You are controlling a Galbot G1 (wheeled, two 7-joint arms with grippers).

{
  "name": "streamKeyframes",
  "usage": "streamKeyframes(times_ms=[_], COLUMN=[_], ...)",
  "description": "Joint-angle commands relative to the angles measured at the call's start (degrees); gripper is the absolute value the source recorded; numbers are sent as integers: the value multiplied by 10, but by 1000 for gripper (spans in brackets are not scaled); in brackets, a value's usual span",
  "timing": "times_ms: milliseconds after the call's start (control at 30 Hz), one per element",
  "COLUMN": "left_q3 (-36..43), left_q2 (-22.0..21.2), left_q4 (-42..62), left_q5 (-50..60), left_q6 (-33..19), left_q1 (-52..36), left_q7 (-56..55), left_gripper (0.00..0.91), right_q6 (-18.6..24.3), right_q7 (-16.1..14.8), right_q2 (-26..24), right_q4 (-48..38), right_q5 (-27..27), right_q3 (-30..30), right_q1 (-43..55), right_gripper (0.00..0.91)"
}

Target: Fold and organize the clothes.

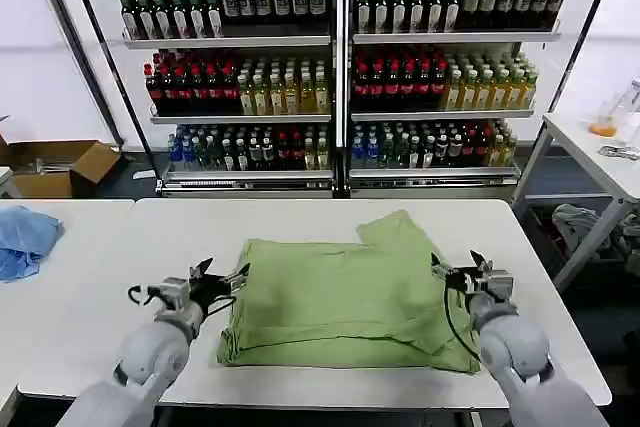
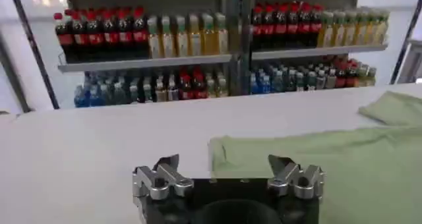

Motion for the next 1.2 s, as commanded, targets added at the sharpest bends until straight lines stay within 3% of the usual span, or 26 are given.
streamKeyframes(times_ms=[33,467,500,533,567,600,633,667,767,1200], left_q3=[117,140,140,140,140,140,140,140,138,128], left_q2=[-35,-61,-61,-61,-60,-59,-59,-59,-59,-49], left_q4=[191,256,256,255,253,252,252,252,253,218], left_q5=[11,17,15,14,12,9,6,0,-17,-54], left_q6=[22,31,33,35,35,36,37,38,38,32], left_q1=[-201,-224,-223,-221,-220,-219,-219,-219,-220,-199], left_q7=[-4,5,6,8,10,12,14,14,17,38], left_gripper=[907,907,836,625,464,383,242,141,40,30], right_q6=[-16,-16,-16,-16,-16,-16,-16,-16,-16,-16], right_q7=[-1,-31,-33,-33,-34,-37,-39,-40,-45,-53], right_q2=[30,98,101,105,110,114,117,120,126,119], right_q4=[-173,-335,-348,-353,-365,-373,-377,-384,-395,-374], right_q5=[26,23,23,23,23,23,24,24,27,34], right_q3=[-81,-128,-129,-129,-128,-127,-126,-125,-121,-123], right_q1=[175,269,270,271,272,272,273,273,272,252], right_gripper=[907,907,907,907,846,695,212,0,0,0])
